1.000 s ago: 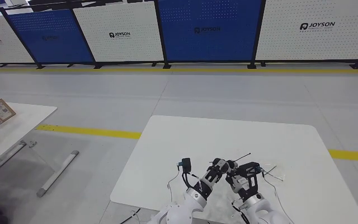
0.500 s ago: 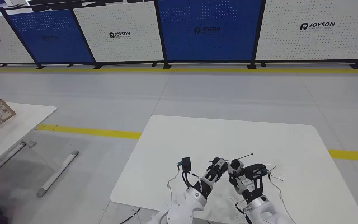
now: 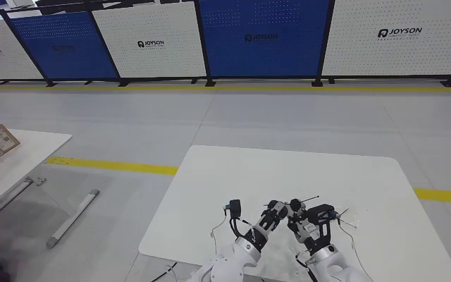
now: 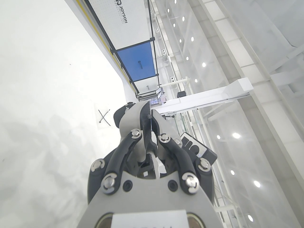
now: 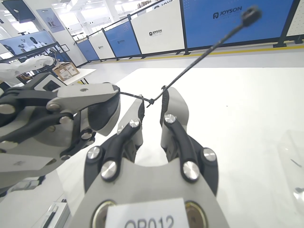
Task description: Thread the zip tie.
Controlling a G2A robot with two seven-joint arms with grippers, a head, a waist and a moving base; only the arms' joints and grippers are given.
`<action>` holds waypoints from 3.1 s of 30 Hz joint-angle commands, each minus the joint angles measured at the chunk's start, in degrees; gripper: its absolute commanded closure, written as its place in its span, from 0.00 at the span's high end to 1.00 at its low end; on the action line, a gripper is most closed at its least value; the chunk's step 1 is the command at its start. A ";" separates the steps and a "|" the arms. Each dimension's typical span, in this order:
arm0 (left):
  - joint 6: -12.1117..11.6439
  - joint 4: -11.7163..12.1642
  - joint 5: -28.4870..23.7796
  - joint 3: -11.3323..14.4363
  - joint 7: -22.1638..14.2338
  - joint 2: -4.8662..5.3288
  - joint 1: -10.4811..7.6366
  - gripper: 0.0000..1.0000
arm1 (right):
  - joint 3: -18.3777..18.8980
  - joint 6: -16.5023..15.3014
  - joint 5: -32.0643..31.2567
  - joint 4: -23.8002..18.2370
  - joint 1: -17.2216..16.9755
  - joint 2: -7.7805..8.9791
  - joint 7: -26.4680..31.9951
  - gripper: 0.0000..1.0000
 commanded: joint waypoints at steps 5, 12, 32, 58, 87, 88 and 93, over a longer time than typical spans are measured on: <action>-0.29 0.00 0.14 -0.06 0.00 -0.03 0.17 0.00 | 0.09 0.12 0.40 0.12 0.01 -0.04 -0.16 0.00; -2.05 -0.42 0.12 0.07 -0.74 -0.02 0.56 0.00 | -0.08 0.00 0.80 0.90 0.35 -0.11 0.24 0.00; -3.53 -0.62 0.04 -0.16 -0.74 -0.04 0.98 0.00 | 0.69 -2.16 1.28 1.14 -0.39 0.09 -0.55 0.40; -2.53 -0.16 1.11 0.32 -0.28 -0.30 0.49 0.00 | 2.79 -7.20 5.51 0.78 -1.04 0.56 -0.97 0.17; -3.11 0.02 1.33 0.39 0.09 -0.52 0.56 0.00 | 2.90 -7.32 6.62 0.83 -1.13 0.72 -0.93 0.00; -3.33 -0.06 1.33 0.40 0.07 -0.52 0.63 0.00 | 2.71 -7.16 6.40 0.89 -0.99 0.71 -0.67 0.00; -4.03 -0.48 1.49 0.52 -0.22 -0.51 0.90 0.00 | 2.05 -6.71 5.83 1.31 -0.39 0.63 -0.12 0.00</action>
